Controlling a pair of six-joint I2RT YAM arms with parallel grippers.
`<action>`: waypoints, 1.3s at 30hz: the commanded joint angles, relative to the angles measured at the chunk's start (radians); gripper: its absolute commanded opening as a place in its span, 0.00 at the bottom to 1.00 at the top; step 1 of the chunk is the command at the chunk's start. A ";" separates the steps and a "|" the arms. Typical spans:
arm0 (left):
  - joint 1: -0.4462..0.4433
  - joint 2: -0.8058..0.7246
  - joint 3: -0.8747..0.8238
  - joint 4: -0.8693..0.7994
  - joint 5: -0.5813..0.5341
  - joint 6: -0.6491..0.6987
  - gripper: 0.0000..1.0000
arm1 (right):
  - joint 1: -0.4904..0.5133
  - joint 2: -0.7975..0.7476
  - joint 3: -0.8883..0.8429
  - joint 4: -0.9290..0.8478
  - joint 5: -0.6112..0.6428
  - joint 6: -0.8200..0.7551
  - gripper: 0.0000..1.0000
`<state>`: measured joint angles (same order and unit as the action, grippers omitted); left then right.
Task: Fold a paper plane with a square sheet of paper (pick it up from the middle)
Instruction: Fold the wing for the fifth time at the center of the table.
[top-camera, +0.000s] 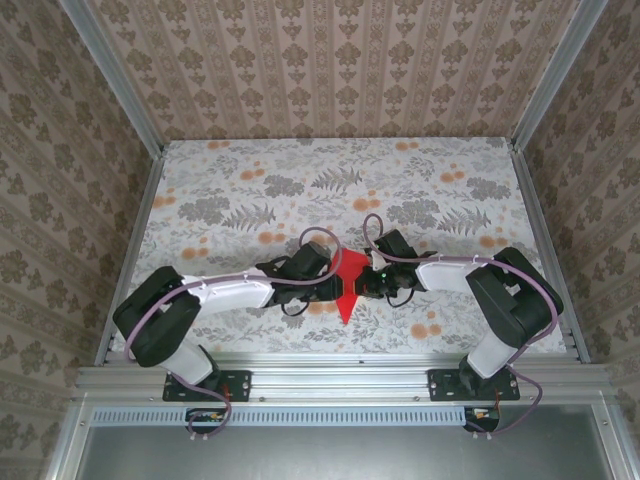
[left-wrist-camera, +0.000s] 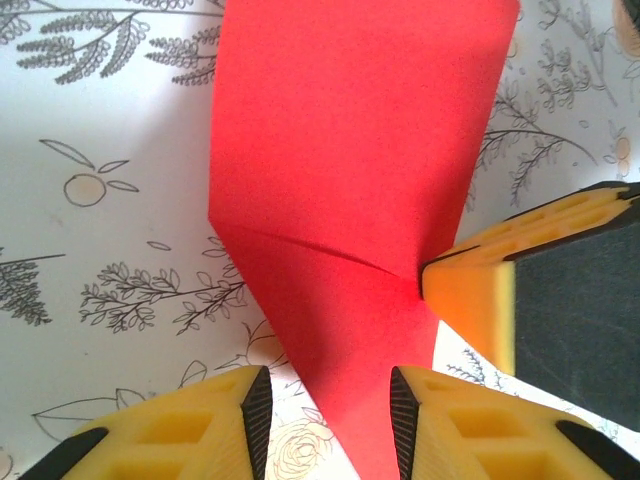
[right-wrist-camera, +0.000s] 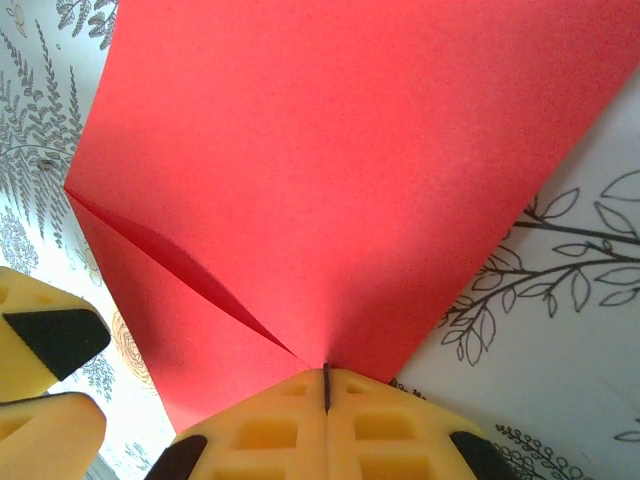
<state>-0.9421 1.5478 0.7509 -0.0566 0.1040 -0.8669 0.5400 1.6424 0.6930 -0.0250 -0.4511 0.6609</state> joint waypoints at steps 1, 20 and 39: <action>-0.005 0.010 -0.021 0.025 -0.017 -0.004 0.39 | 0.005 0.001 -0.034 -0.062 0.057 -0.001 0.00; -0.002 0.072 0.008 0.102 0.032 -0.021 0.17 | 0.005 0.004 -0.033 -0.058 0.057 -0.001 0.00; -0.038 0.123 0.122 -0.016 0.039 0.062 0.05 | 0.005 -0.015 -0.042 -0.049 0.057 0.002 0.00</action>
<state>-0.9695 1.6539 0.8490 -0.0536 0.1329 -0.8330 0.5400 1.6325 0.6811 -0.0143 -0.4469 0.6613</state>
